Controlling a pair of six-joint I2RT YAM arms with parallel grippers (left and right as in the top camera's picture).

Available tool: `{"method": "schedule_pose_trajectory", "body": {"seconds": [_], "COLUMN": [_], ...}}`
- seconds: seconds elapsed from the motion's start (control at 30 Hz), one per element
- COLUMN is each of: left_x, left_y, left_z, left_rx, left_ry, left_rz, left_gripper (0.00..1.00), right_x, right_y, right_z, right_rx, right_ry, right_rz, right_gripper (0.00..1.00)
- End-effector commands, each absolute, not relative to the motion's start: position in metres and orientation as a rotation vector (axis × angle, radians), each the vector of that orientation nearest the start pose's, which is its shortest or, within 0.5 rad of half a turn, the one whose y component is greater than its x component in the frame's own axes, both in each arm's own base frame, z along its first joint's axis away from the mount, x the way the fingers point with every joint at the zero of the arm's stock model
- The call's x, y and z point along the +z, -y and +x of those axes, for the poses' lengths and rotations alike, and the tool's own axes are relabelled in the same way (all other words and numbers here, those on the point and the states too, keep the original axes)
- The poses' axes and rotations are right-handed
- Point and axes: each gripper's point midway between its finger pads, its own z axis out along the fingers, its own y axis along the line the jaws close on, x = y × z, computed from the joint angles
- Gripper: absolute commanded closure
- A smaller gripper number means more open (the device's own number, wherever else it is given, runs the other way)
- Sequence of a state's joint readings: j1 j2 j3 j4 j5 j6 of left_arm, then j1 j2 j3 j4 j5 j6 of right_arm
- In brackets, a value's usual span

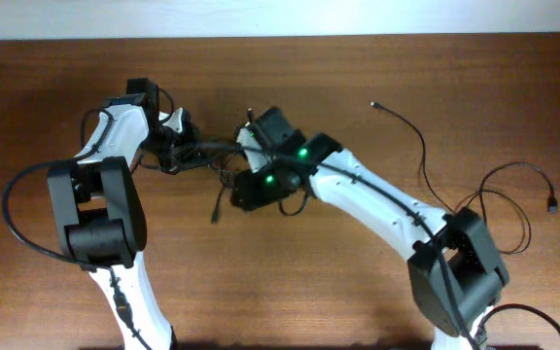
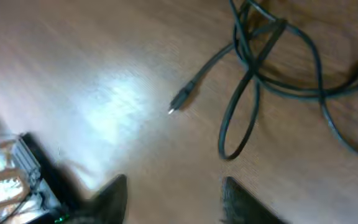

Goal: Untangle cables

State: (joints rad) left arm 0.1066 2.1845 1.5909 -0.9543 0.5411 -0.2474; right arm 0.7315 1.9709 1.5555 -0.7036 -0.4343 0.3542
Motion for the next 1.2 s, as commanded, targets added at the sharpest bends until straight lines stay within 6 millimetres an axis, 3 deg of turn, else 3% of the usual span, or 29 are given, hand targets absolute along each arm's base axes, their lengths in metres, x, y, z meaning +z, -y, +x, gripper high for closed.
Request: {"method": "schedule_pose_trajectory", "body": {"seconds": [0.0, 0.13, 0.17, 0.2, 0.23, 0.27, 0.33, 0.43, 0.6, 0.67, 0.77, 0.9, 1.0, 1.03, 1.17], "left_x": [0.017, 0.017, 0.017, 0.017, 0.017, 0.019, 0.021, 0.023, 0.023, 0.023, 0.023, 0.023, 0.023, 0.023, 0.023], "left_y": [0.042, 0.044, 0.044, 0.045, 0.046, 0.049, 0.045, 0.036, 0.036, 0.036, 0.036, 0.036, 0.036, 0.036, 0.035], "left_z": [0.422, 0.413, 0.411, 0.412, 0.411, 0.411, 0.412, 0.411, 0.411, 0.411, 0.411, 0.411, 0.411, 0.412, 0.412], "left_rx": [-0.823, -0.829, -0.830, -0.829, -0.831, -0.854, -0.890, -0.920, -0.920, -0.920, -0.920, -0.920, -0.920, -0.919, -0.918], "left_ry": [-3.005, -3.042, -3.047, -3.047, -3.049, -3.045, -3.028, -3.015, -3.014, -3.014, -3.015, -3.015, -3.014, -3.012, -3.012], "left_rz": [-0.530, -0.551, -0.557, -0.552, -0.547, -0.546, -0.570, -0.623, -0.622, -0.622, -0.622, -0.622, -0.622, -0.620, -0.620], "left_gripper": [1.00, 1.00, 1.00, 1.00, 1.00, 1.00, 1.00, 1.00, 1.00, 1.00, 1.00, 1.00, 1.00, 1.00, 1.00], "right_x": [0.072, 0.050, 0.052, 0.052, 0.058, 0.085, 0.157, 0.279, 0.387, 0.409, 0.404, 0.361, 0.306, 0.279, 0.196], "right_y": [-0.358, -0.379, -0.381, -0.381, -0.379, -0.385, -0.393, -0.379, -0.353, -0.347, -0.345, -0.336, -0.309, -0.296, -0.284], "right_z": [0.319, 0.339, 0.341, 0.341, 0.342, 0.342, 0.344, 0.340, 0.298, 0.290, 0.288, 0.283, 0.285, 0.282, 0.267], "right_rx": [0.578, 0.604, 0.613, 0.612, 0.625, 0.744, 1.003, 1.199, 1.236, 1.192, 1.187, 1.142, 0.932, 0.835, 0.732], "right_ry": [-2.820, -2.751, -2.737, -2.737, -2.732, -2.693, -2.566, -2.298, -1.976, -1.859, -1.885, -2.102, -2.379, -2.503, -2.792], "right_rz": [-0.495, -0.466, -0.466, -0.471, -0.465, -0.498, -0.541, -0.577, -0.714, -0.784, -0.785, -0.758, -0.659, -0.631, -0.597], "right_gripper": [0.48, 0.52, 0.62, 0.96, 0.96, 0.96, 0.96, 0.96, 0.96, 0.96, 0.96, 0.96, 0.96, 0.96, 0.96]}}
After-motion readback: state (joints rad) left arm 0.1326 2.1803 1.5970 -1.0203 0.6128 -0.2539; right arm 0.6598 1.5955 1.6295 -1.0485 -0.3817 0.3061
